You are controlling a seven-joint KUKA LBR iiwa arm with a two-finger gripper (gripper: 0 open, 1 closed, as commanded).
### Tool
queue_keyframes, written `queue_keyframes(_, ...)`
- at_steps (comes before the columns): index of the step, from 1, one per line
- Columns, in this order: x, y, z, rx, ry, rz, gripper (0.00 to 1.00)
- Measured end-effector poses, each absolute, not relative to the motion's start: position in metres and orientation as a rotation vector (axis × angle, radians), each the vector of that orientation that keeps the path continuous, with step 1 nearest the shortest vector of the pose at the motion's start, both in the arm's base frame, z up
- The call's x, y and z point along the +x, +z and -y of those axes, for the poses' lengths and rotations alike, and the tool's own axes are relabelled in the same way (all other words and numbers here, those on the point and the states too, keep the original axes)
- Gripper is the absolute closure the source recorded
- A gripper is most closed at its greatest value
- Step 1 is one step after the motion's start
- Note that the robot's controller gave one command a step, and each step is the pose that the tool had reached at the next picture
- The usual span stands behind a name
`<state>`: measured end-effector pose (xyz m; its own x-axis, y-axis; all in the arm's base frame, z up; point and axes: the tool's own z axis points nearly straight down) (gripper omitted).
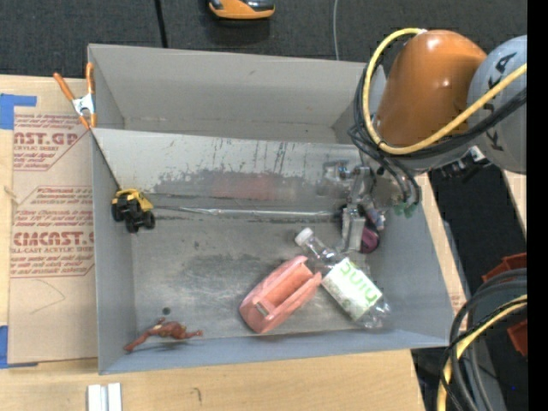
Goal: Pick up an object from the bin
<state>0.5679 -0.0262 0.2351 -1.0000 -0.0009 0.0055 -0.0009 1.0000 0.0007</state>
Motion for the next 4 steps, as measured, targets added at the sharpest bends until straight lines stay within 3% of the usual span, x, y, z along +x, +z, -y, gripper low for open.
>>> queue_keyframes(1,0.569,0.24,0.026,0.002,0.0,3.144,0.0)
queue_keyframes(2,0.557,0.188,0.015,0.174,0.001,3.142,0.0)
queue_keyframes(3,0.531,0.162,-0.014,0.541,0.0,3.095,0.0)
queue_keyframes(4,0.529,0.142,-0.01,0.734,0.0,3.056,0.0)
